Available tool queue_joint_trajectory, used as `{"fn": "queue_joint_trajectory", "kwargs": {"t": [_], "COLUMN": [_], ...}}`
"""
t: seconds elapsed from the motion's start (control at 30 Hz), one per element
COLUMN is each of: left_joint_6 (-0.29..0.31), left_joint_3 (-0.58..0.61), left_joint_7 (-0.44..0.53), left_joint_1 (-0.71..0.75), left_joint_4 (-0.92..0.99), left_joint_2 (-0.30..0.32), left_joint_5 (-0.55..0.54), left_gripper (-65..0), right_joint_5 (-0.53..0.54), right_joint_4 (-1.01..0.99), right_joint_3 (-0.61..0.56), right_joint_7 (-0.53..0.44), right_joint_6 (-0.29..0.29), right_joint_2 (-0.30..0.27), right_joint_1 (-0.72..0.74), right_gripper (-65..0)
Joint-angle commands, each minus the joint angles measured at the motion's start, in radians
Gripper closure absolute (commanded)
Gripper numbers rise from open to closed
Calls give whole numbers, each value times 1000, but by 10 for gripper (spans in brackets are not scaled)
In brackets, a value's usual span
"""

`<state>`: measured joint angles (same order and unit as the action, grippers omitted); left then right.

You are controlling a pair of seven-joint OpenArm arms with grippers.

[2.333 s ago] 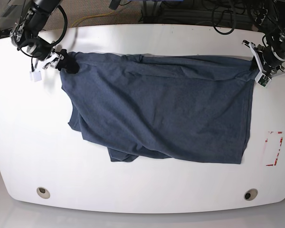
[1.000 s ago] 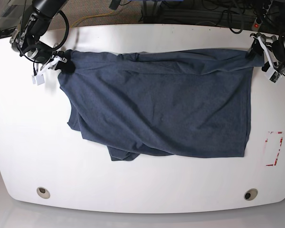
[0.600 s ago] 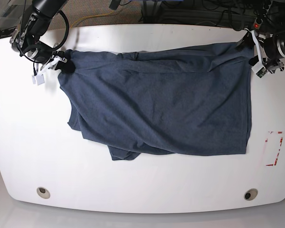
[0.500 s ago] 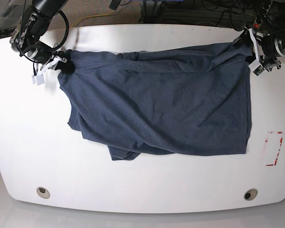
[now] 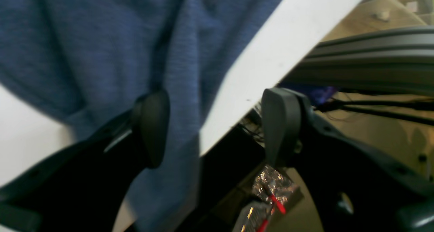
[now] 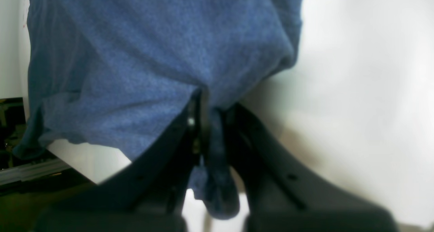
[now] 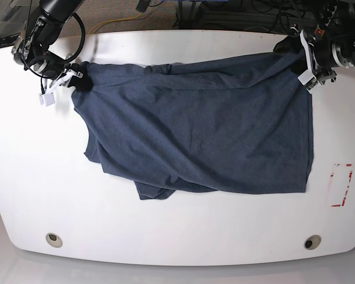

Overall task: Fold the T-shirt properly
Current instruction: 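Regrasp the shirt edge with the left gripper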

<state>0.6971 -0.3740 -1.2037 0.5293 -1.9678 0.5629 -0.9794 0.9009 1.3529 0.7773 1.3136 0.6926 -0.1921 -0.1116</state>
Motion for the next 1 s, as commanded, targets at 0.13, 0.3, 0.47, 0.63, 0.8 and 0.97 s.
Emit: {"fn": "queue_joint_trajectory", "kwargs": {"t": [0.13, 0.3, 0.47, 0.63, 0.8, 0.97], "left_joint_6": [1, 1, 1, 1, 1, 1], "left_joint_3": [-283, -463, -607, -658, -569, -509], "left_joint_7": [12, -61, -193, -193, -193, -193], "left_joint_1": [-19, -120, -235, -242, -237, -225], "left_joint_4": [-6, 81, 278, 404, 457, 514], "left_joint_2": [-83, -179, -251, -266, -263, -263], "left_joint_5": [0, 0, 1, -6, -6, -6], "left_gripper": [-396, -397, -399, -401, -401, -401], "right_joint_5": [17, 17, 17, 17, 17, 17], "right_joint_4": [17, 17, 17, 17, 17, 17], "right_joint_3": [1, 0, 0, 0, -8, -43], "right_joint_7": [-7, -7, -7, -7, -7, -7], "right_joint_6": [6, 6, 6, 6, 6, 6], "right_joint_2": [-14, -14, -14, -14, -14, -16], "right_joint_1": [8, 11, 10, 6, 5, 5], "right_gripper": [0, 0, 0, 0, 0, 0]}}
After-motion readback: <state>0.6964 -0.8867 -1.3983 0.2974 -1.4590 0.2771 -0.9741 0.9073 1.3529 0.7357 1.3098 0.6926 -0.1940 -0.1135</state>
